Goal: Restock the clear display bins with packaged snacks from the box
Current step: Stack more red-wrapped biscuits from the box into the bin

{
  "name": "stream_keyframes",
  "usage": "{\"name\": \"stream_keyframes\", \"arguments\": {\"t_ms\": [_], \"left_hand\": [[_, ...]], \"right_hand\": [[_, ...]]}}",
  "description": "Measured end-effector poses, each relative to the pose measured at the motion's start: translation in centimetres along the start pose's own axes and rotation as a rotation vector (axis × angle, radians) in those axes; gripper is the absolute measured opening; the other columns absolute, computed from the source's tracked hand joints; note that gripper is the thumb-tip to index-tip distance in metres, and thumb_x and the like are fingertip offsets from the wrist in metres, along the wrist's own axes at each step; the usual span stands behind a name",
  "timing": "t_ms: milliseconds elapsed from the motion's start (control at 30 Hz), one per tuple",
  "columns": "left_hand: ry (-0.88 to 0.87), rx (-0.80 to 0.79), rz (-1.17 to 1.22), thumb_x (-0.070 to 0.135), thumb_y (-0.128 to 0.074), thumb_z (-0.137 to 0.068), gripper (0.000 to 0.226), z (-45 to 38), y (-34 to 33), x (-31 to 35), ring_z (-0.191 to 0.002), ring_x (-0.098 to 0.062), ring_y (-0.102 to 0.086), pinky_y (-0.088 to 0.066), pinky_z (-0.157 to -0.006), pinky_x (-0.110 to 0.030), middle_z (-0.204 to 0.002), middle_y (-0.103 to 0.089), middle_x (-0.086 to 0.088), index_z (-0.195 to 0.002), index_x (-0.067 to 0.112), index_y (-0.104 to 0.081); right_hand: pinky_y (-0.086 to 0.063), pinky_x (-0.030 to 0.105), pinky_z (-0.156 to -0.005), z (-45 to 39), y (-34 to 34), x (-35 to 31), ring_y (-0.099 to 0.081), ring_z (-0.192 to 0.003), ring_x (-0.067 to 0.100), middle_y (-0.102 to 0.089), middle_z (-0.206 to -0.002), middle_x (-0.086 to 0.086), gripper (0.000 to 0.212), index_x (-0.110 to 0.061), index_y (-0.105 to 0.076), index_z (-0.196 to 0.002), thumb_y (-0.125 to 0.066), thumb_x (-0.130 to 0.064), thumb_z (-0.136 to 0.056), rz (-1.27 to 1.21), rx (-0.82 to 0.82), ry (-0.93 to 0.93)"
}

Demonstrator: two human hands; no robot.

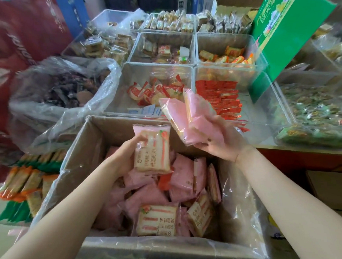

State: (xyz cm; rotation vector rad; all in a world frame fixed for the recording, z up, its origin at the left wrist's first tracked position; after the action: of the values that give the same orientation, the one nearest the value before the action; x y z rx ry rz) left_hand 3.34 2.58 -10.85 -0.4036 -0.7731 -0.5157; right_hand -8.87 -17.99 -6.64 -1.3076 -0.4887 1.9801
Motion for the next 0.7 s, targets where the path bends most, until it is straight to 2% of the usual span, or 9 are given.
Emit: {"name": "stream_keyframes", "arguments": {"t_ms": [133, 200, 300, 400, 433, 467, 567, 633, 700], "left_hand": [[0.037, -0.016, 0.054, 0.027, -0.04, -0.088, 0.024, 0.7, -0.7, 0.5, -0.058, -0.022, -0.066, -0.05, -0.066, -0.034, -0.067, -0.068, -0.008, -0.083, 0.01, -0.057], [0.052, 0.042, 0.003, 0.025, -0.039, -0.089, 0.021, 0.9, -0.9, 0.6, -0.05, -0.02, -0.064, -0.05, -0.053, -0.027, -0.06, -0.066, -0.007, -0.084, 0.01, -0.053], [0.005, 0.024, -0.126, 0.02, -0.036, -0.094, 0.023, 1.1, -1.6, 1.0, -0.051, -0.018, -0.062, -0.049, -0.051, -0.022, -0.07, -0.06, -0.009, -0.085, 0.009, -0.054], [0.04, -0.102, -0.178, 0.012, -0.056, -0.091, 0.034, 2.9, -2.2, 1.1, -0.04, -0.011, -0.052, -0.042, -0.045, -0.017, -0.053, -0.054, -0.004, -0.059, 0.007, -0.045], [0.079, -0.148, -0.262, 0.011, -0.075, -0.076, 0.035, 4.4, -2.8, 1.4, -0.033, -0.008, -0.051, -0.041, -0.04, -0.014, -0.042, -0.054, -0.004, -0.053, 0.005, -0.049], [0.089, -0.233, -0.294, 0.03, -0.088, -0.052, 0.045, 4.6, -3.0, 1.4, -0.034, -0.007, -0.055, -0.044, -0.04, -0.013, -0.041, -0.058, -0.008, -0.049, 0.0, -0.055], [0.121, -0.372, -0.032, 0.063, -0.083, -0.037, 0.077, 3.4, -2.5, 1.2, -0.074, -0.019, -0.068, -0.055, -0.078, -0.028, -0.086, -0.072, -0.011, -0.089, 0.007, -0.074], [0.106, -0.314, 0.006, 0.059, -0.089, -0.022, 0.103, 2.5, -1.8, 0.6, -0.087, -0.025, -0.064, -0.047, -0.094, -0.036, -0.1, -0.069, -0.013, -0.109, 0.008, -0.067], [0.072, -0.294, 0.042, 0.053, -0.09, -0.023, 0.084, 2.3, -2.2, 0.2, -0.075, -0.023, -0.064, -0.051, -0.079, -0.033, -0.089, -0.069, -0.012, -0.093, 0.008, -0.073]], "right_hand": [[-0.058, 0.029, -0.069, 0.4, -2.2, 0.1, -0.07, -0.076, 0.017, -0.072, -0.084, 0.005, 0.048, -0.008, -0.065, -0.099, -0.081, -0.015, -0.053, 0.131, -0.03, 0.062], [-0.056, 0.031, -0.074, 0.0, -3.1, -0.2, -0.068, -0.083, 0.016, -0.071, -0.089, 0.003, 0.065, -0.006, -0.058, -0.108, -0.083, -0.003, -0.048, 0.312, 0.086, 0.321], [-0.045, 0.034, -0.085, -0.2, -3.8, -1.0, -0.053, -0.1, 0.015, -0.061, -0.105, 0.002, 0.065, -0.012, -0.047, -0.117, -0.079, 0.001, -0.062, 1.155, 0.281, 1.008], [-0.035, 0.045, -0.093, 0.3, -4.3, 0.9, -0.041, -0.108, 0.024, -0.049, -0.118, 0.004, 0.045, -0.022, -0.042, -0.113, -0.055, 0.0, -0.076, 1.975, 0.084, 1.415], [-0.036, 0.048, -0.095, 0.3, -4.1, 1.7, -0.042, -0.11, 0.026, -0.046, -0.121, 0.005, 0.038, -0.022, -0.042, -0.113, -0.045, -0.001, -0.081, 2.073, -0.003, 1.456], [-0.039, 0.05, -0.096, 0.5, -3.8, 2.3, -0.045, -0.112, 0.027, -0.047, -0.125, 0.007, 0.036, -0.022, -0.042, -0.114, -0.039, -0.002, -0.084, 2.124, -0.066, 1.474], [-0.045, 0.056, -0.089, 0.3, -2.6, 3.4, -0.057, -0.108, 0.034, -0.041, -0.129, 0.015, 0.035, -0.017, -0.041, -0.114, -0.037, 0.0, -0.084, 2.274, -0.101, 1.466], [-0.041, 0.06, -0.097, -0.4, -2.2, 3.7, -0.053, -0.112, 0.035, -0.033, -0.13, 0.016, 0.041, -0.017, -0.039, -0.118, -0.028, 0.004, -0.084, 2.365, 0.15, 1.398], [-0.036, 0.057, -0.102, -1.5, -2.7, 3.6, -0.042, -0.12, 0.033, -0.03, -0.135, 0.014, 0.042, -0.023, -0.032, -0.129, -0.024, -0.005, -0.092, 2.42, 0.543, 1.268]]}}
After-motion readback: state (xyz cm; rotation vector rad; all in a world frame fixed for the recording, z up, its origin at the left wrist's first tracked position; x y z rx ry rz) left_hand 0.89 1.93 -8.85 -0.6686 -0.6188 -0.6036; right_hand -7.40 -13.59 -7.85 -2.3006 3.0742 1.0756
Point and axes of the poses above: each hand's wrist, its own z-axis away from the middle knuckle, its own y-axis out of the back of the hand, x = y × z, the point moved 2 cm from there along -z, towards the middle knuckle
